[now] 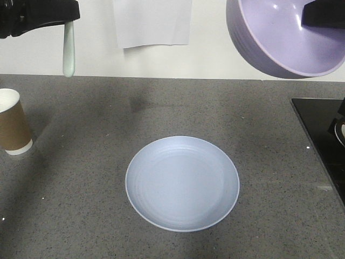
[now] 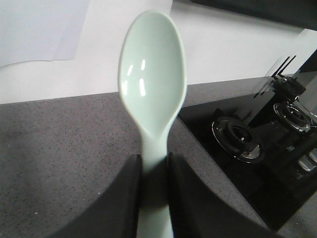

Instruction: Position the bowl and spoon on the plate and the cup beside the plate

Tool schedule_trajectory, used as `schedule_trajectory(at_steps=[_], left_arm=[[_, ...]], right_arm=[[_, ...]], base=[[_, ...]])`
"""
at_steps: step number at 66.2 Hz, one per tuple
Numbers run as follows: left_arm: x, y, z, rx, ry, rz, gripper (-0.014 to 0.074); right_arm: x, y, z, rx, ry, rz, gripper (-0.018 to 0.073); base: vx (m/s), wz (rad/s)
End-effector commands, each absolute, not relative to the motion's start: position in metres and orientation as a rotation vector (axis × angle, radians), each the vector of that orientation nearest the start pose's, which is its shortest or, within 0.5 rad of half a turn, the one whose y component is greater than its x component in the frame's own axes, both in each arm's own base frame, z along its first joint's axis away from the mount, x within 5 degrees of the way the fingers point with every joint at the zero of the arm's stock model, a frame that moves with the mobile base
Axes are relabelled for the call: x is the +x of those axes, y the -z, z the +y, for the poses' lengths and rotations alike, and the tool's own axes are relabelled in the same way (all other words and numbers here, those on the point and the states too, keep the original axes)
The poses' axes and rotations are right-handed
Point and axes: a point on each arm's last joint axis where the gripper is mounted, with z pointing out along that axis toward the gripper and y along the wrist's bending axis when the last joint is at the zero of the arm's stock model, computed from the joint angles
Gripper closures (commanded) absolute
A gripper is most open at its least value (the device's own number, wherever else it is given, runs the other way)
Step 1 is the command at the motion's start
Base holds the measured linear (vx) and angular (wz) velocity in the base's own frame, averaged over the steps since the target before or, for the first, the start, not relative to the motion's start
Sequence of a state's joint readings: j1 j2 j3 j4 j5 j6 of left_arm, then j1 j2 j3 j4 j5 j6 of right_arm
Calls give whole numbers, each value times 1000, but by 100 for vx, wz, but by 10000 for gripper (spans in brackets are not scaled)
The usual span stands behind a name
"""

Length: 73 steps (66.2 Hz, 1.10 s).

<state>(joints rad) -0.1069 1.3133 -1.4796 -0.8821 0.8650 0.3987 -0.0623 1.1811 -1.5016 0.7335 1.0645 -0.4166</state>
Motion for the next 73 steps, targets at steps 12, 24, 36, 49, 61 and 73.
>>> schedule_trajectory(at_steps=[12,24,36,49,61,73], left_arm=[[253,-482,-81,233,894,1860,603],[253,-482,-81,233,894,1860,603],[253,-482,-81,233,894,1860,603],[253,-482,-81,233,894,1860,603],[253,-482,-81,233,894,1860,603],[253,-482,-81,233,894,1860,603]], right_arm=[[209,-500,41,-294,-624,1907,570],[209,-500,41,-294,-624,1907,570],[209,-500,41,-294,-624,1907,570],[209,-500,41,-294,-624,1907,570],[209,-500,41,-294,-624,1907,570],[209,-500,41,-294,-624,1907,570]], base=[[2,0],[0,0],[0,0],[0,0],[0,0],[0,0]])
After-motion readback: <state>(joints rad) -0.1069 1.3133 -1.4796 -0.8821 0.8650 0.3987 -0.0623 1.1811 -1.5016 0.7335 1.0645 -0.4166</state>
